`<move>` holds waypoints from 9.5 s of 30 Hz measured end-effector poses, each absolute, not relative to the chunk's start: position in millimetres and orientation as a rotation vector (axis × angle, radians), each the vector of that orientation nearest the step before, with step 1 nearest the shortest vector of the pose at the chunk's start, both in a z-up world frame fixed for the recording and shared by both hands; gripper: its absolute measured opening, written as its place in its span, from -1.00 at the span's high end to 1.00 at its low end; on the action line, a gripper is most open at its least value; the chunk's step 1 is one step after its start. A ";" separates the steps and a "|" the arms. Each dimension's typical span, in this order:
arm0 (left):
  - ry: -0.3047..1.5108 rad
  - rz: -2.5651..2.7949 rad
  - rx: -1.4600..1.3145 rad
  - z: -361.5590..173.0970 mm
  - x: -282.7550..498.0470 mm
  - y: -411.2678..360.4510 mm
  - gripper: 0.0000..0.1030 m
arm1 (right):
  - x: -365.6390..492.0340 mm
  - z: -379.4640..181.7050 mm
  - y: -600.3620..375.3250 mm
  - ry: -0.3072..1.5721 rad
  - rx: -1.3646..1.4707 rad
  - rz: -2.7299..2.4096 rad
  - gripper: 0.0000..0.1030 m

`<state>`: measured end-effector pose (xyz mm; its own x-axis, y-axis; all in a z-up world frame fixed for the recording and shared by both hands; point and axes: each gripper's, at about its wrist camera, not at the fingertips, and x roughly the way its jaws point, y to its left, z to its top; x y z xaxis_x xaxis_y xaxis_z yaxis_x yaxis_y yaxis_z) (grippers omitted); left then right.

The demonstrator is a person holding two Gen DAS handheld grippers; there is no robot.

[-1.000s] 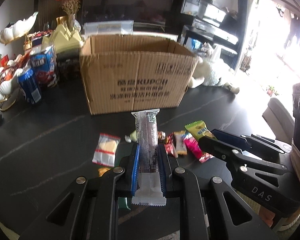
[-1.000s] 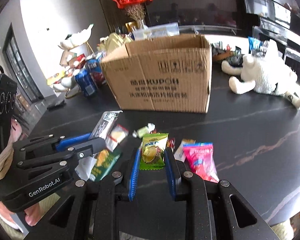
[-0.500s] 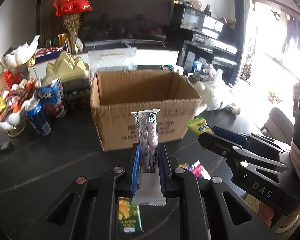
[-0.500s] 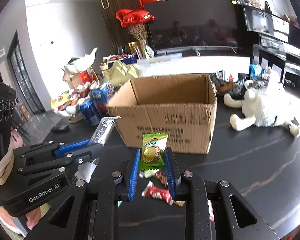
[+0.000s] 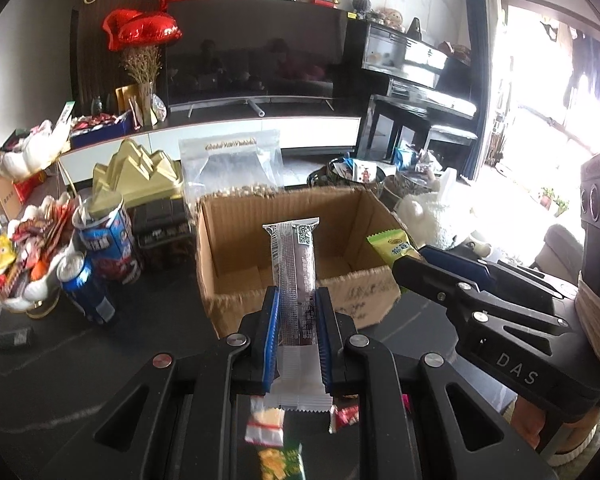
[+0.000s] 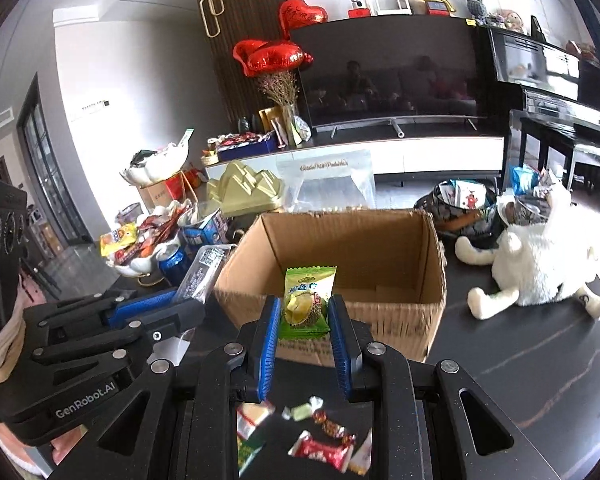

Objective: Organize snacks
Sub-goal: 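Lift both snacks over the KUPOH box and open both tools to release them, then move both open tools back to the remaining snacks, then grasp the clear cracker packet with the left tool while the right tool grasps the red-gold wrapped candy, then lift both held snacks and carry them toward the KUPOH box, then open the left tool over the box while the right tool opens to drop its candy, then move both open tools back down to the remaining snacks on the table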

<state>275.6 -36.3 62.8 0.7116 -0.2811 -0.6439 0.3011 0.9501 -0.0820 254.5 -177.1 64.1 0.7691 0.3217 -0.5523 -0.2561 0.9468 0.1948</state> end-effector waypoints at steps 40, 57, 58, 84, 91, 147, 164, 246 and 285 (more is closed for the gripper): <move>0.633 -0.186 0.081 61.5 276.2 -20.8 -0.03 | 283.3 52.4 -172.8 0.651 0.081 0.295 0.18; 0.677 -0.163 0.037 5.1 221.0 -2.6 -0.13 | 235.1 -5.1 -162.2 0.759 0.071 0.303 0.18; 0.694 -0.165 0.037 0.6 221.8 -2.8 -0.13 | 234.8 -8.8 -162.0 0.769 0.071 0.306 0.18; 0.980 -0.276 -0.023 -103.5 256.8 -11.3 -0.22 | 260.8 -89.6 -161.8 1.034 0.015 0.276 0.18; 1.011 -0.275 -0.038 -117.5 263.2 -10.2 -0.21 | 264.1 -99.0 -152.1 1.058 -0.045 0.279 0.18; 0.897 -0.264 -0.042 -83.0 254.4 -14.4 0.34 | 255.0 -76.2 -151.3 0.918 -0.013 0.367 0.61; 0.744 -0.237 -0.020 -9.5 243.9 -22.1 0.34 | 244.3 -0.5 -166.5 0.717 0.018 0.379 0.61; 0.802 -0.255 -0.015 -9.3 203.9 -85.2 -0.17 | 192.8 -10.3 -243.2 0.812 0.129 0.228 -0.28; 1.039 -0.382 0.037 -123.4 244.7 -107.0 -0.22 | 223.8 -103.6 -253.8 1.109 0.139 0.182 -0.28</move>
<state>244.7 -107.0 -123.4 0.4475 -0.2913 -0.8455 0.3262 0.9335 -0.1489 223.8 -253.8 -103.6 0.4332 0.2147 -0.8754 -0.0759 0.9764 0.2020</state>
